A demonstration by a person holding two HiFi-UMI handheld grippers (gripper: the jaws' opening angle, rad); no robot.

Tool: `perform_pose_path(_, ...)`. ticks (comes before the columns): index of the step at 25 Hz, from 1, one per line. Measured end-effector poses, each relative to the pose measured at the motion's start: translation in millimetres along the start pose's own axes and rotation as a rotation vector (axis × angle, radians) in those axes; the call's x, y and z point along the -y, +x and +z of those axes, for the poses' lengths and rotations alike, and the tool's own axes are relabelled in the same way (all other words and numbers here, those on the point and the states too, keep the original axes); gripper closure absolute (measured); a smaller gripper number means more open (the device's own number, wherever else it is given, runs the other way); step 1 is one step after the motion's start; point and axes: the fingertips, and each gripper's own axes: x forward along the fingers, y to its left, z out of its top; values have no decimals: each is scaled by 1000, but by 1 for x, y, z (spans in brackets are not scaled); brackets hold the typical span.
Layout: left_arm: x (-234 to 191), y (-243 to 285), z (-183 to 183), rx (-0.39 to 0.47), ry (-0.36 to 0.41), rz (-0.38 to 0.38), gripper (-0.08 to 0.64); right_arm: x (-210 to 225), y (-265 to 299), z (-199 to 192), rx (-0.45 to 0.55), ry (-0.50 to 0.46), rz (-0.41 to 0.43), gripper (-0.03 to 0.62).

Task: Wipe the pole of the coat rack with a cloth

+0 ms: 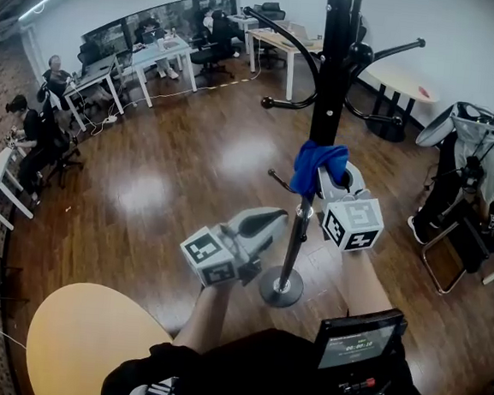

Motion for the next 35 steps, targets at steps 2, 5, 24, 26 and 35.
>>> perform_pose_path(2,-1,-1,-2,-5,-8,5,558,-3,-7,-41,-76,32,14,574)
perform_pose_path(5,-3,-2,-3,-7,-11,8,558,-8,-16,-97,-196,53,29,572)
perform_pose_path(24,-1,1,-3,-26,12,13,558,-32,-48,-181,-466,438,134,573)
perform_pose_path(26,-2,0,-3,-26,13,17,558,-25,-39,-172,-383,411,92,573)
perform_pose_path(35,-5,-3,2,-35,20,33,558,8,0,43,159,192,46,572)
